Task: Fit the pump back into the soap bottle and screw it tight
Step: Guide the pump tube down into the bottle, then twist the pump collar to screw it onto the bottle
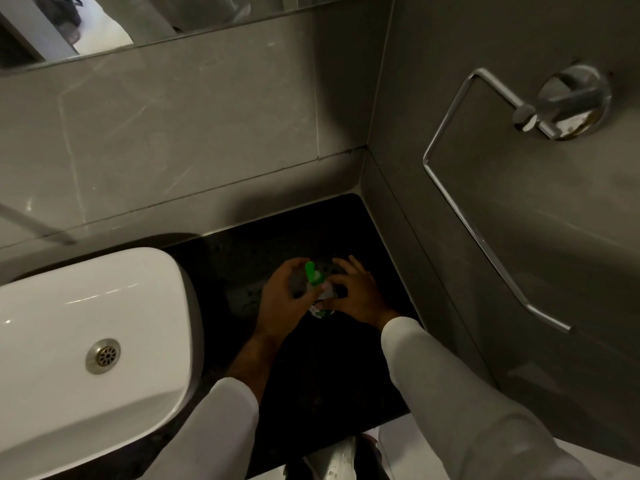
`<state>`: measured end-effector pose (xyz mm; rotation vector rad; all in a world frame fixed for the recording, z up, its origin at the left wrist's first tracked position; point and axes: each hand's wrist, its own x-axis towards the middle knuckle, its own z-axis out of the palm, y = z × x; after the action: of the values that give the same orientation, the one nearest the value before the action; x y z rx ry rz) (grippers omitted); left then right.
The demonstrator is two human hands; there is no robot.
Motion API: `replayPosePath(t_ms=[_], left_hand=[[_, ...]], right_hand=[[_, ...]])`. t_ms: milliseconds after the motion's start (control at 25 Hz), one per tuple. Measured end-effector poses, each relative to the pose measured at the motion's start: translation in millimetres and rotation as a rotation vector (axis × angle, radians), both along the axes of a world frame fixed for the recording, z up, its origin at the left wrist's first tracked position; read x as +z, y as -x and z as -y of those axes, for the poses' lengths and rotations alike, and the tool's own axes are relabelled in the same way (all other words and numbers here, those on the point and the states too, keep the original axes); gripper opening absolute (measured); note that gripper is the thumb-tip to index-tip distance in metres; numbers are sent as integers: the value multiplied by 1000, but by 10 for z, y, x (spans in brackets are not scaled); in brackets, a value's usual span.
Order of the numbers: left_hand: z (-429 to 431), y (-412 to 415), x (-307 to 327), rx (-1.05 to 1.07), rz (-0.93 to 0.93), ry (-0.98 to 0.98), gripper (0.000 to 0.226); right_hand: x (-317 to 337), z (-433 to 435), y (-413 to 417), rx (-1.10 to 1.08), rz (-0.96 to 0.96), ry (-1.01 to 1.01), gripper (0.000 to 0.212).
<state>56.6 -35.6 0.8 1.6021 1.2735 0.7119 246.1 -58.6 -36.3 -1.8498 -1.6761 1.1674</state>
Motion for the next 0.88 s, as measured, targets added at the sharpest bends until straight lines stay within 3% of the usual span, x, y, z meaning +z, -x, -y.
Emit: replayPosePath(t_ms=[80, 200, 320, 400, 520, 680, 880], left_hand=[[-21, -25, 22, 46, -87, -15, 29], [-85, -38, 64, -50, -59, -4, 14], [-132, -7, 127, -205, 33, 178, 61], [-90, -28, 109, -140, 35, 210, 80], [-74, -61, 75, 5, -49, 90, 70], [-100, -25, 114, -166, 21, 170, 75], [-92, -97, 168, -28, -87, 116, 73]], right_hand=[[5, 9, 8, 2, -4, 0, 45], [-8, 19, -20, 2, -13, -12, 48], [-32, 31, -62, 5, -12, -7, 53], [-37, 35, -47, 15, 9, -18, 60], [-16, 16, -24, 3, 9, -10, 51], [-17, -4, -63, 39, 27, -7, 53], [-12, -6, -10, 39, 38, -11, 49]])
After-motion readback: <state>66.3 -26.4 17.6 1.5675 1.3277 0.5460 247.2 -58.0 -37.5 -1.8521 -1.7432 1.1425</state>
